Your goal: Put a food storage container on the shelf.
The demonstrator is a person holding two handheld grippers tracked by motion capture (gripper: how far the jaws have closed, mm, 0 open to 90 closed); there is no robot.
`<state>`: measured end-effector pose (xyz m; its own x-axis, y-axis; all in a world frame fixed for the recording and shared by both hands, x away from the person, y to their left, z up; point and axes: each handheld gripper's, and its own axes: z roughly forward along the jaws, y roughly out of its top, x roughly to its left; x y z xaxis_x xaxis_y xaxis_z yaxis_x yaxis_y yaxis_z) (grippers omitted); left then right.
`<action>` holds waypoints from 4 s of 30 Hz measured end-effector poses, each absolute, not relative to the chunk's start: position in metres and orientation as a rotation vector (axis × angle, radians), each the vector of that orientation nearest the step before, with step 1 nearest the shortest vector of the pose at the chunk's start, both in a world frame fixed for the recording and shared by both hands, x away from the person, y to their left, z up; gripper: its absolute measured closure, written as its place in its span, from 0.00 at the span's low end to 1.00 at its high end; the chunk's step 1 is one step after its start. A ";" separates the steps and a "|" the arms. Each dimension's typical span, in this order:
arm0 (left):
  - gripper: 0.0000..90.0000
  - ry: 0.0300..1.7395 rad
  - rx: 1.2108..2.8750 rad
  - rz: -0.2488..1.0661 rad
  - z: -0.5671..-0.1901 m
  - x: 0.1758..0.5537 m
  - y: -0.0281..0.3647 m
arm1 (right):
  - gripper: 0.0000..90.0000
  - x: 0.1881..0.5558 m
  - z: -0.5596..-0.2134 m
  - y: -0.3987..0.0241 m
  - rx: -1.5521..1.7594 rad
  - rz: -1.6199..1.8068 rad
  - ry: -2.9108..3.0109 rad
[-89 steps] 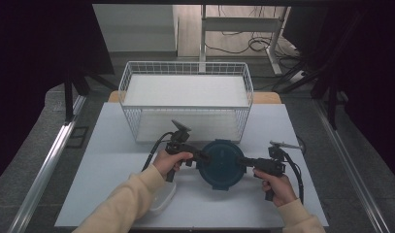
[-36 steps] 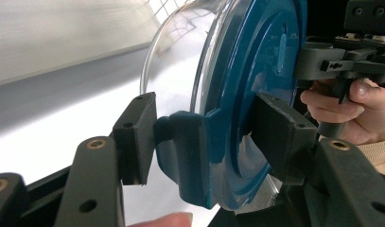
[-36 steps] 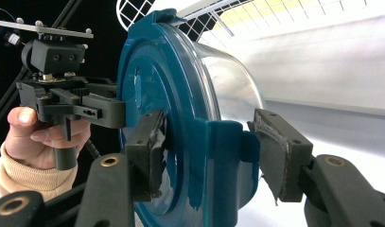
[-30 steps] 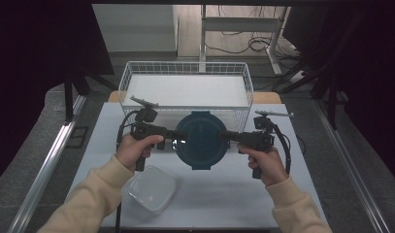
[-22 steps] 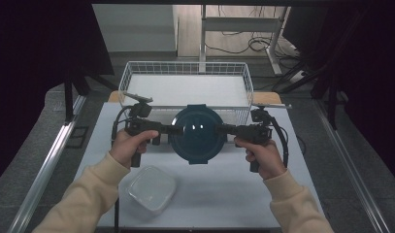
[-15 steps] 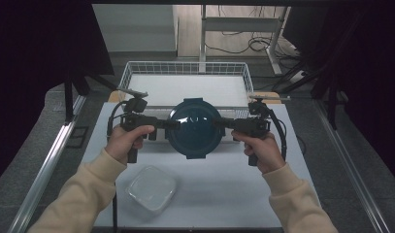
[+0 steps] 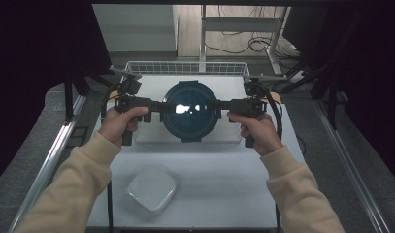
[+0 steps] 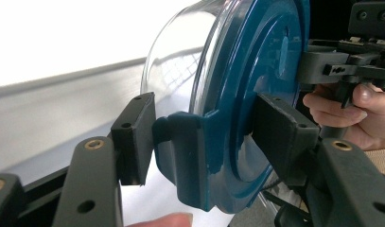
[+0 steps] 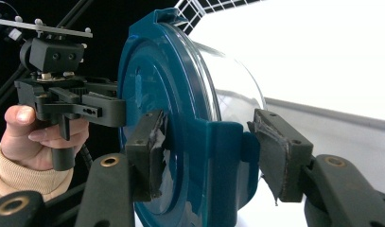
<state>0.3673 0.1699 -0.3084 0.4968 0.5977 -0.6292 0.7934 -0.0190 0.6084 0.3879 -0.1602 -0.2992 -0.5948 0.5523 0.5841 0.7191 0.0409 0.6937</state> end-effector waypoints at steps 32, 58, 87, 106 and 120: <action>0.44 1.204 1.748 -0.221 -0.292 0.455 0.180 | 0.51 0.468 -0.287 -0.149 -1.367 -1.581 -2.123; 0.42 1.353 1.500 -0.317 -0.329 0.498 0.189 | 0.45 0.529 -0.320 -0.138 -1.551 -1.437 -1.872; 0.25 1.130 1.723 0.198 -0.317 0.389 0.198 | 0.14 0.438 -0.301 -0.155 -1.401 -1.668 -2.411; 0.26 1.013 1.887 0.334 -0.394 0.269 0.195 | 0.23 0.313 -0.377 -0.203 -1.184 -1.695 -2.546; 0.26 1.024 1.956 0.277 -0.429 0.238 0.187 | 0.25 0.275 -0.428 -0.229 -1.230 -1.551 -2.632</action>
<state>0.2376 0.1870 -0.4292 0.6345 0.7494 -0.1894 0.5521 -0.2679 0.7896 0.2753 -0.2288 -0.4281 -0.7110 0.6649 0.2289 0.5223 0.2815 0.8049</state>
